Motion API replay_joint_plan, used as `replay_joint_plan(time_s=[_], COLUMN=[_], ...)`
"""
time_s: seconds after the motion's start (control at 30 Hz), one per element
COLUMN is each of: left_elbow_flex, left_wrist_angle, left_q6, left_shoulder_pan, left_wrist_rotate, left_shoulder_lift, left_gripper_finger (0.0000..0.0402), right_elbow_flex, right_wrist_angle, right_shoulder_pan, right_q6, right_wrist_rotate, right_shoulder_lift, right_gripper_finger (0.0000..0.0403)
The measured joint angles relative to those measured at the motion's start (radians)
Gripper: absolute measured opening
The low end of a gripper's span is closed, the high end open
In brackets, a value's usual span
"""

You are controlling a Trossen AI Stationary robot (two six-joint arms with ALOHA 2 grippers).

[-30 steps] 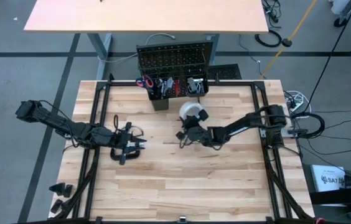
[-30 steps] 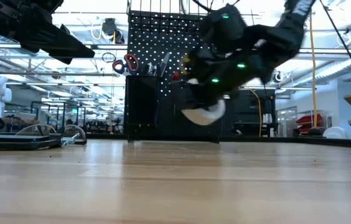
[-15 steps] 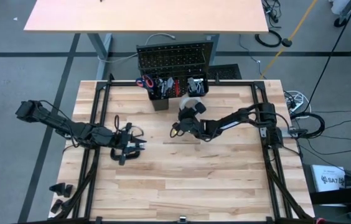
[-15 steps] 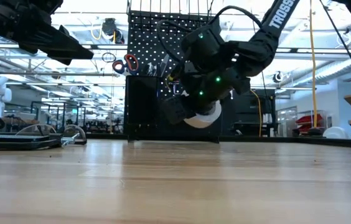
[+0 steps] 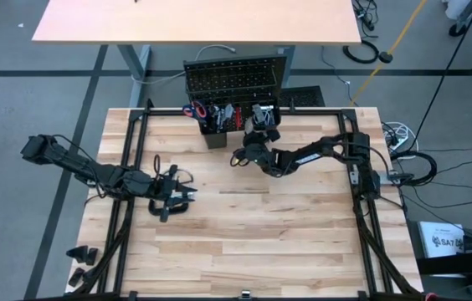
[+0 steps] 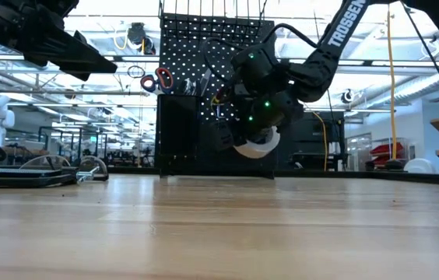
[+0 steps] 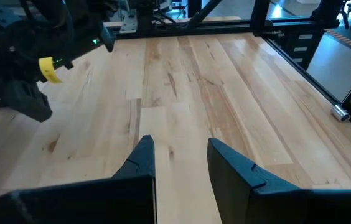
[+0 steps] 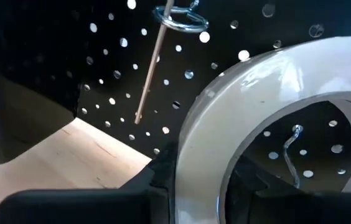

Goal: Hang tools onto peg board
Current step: Hang the tape on the peg board

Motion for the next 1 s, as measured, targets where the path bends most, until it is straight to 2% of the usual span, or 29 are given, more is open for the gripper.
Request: replay_joint_plan(time_s=[0.27, 0.53, 1.0], left_elbow_flex=[0.0, 0.0, 0.0], left_wrist_angle=[0.0, 0.005, 0.004], left_q6=[0.007, 0.027, 0.032], left_shoulder_pan=[0.0, 0.0, 0.0], left_wrist_rotate=[0.0, 0.0, 0.0], left_shoulder_lift=[0.0, 0.0, 0.0], left_gripper_finger=[0.0084, 0.0084, 0.0084], right_elbow_flex=[0.0, 0.025, 0.055], right_wrist_angle=[0.023, 0.074, 0.142], right_shoulder_pan=[-0.03, -0.04, -0.04], right_q6=[0.05, 0.055, -0.007], right_wrist_rotate=[-0.039, -0.044, 0.087], right_shoulder_lift=[0.006, 0.098, 0.126], right_gripper_finger=[0.0067, 0.0067, 0.0067])
